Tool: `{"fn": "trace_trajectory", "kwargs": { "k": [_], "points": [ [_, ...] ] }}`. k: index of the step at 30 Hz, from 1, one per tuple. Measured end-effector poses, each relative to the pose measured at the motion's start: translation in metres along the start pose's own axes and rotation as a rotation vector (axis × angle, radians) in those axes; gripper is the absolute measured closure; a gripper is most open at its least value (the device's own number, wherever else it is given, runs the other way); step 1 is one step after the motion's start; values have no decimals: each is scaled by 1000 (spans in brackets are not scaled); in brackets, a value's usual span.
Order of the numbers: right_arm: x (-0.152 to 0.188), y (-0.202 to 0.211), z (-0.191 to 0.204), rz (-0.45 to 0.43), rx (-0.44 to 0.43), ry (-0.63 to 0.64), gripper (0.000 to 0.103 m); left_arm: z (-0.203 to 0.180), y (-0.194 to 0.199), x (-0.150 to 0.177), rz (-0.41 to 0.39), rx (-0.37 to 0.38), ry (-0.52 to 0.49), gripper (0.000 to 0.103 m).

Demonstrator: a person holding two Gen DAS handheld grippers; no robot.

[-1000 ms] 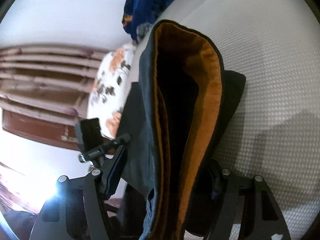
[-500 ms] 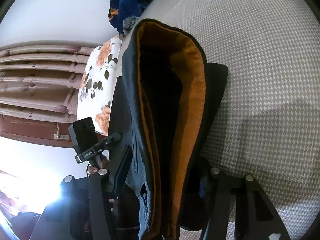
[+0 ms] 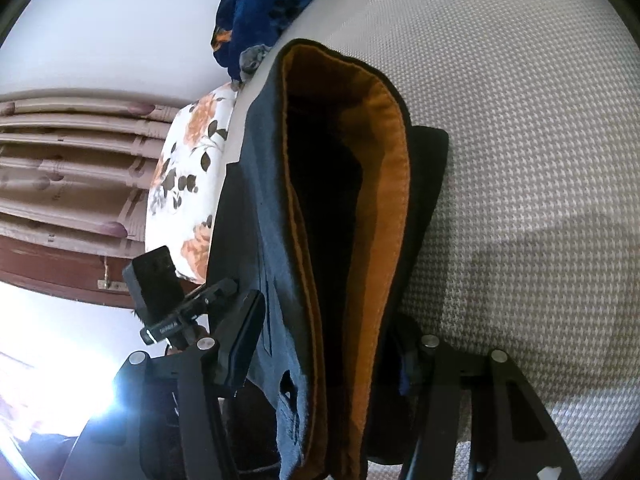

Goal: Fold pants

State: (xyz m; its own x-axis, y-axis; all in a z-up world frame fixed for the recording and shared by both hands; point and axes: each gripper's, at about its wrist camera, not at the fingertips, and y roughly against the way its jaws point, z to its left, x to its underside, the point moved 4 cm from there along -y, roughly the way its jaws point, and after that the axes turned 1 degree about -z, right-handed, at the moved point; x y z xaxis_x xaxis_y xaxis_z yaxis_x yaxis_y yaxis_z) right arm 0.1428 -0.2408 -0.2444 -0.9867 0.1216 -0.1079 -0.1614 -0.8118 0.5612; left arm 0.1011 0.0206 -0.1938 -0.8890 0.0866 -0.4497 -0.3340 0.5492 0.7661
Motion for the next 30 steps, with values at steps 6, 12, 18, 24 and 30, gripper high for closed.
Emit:
{"fn": "trace_trajectory", "kwargs": {
  "k": [6, 12, 18, 24, 30],
  "points": [
    [1, -3, 2, -27, 61, 44, 68, -10, -6, -1, -3, -68, -44, 43],
    [0, -6, 1, -43, 57, 52, 69, -12, -11, -6, 9, -117, -33, 42],
    [3, 2, -12, -59, 21, 31, 69, -17, -13, -4, 9, -174, -63, 40],
    [6, 5, -14, -86, 27, 40, 69, -20, -17, -3, 4, -221, -91, 39],
    [8, 4, -10, -111, 42, 63, 70, -19, -20, -2, -10, -239, -103, 38]
  ]
}}
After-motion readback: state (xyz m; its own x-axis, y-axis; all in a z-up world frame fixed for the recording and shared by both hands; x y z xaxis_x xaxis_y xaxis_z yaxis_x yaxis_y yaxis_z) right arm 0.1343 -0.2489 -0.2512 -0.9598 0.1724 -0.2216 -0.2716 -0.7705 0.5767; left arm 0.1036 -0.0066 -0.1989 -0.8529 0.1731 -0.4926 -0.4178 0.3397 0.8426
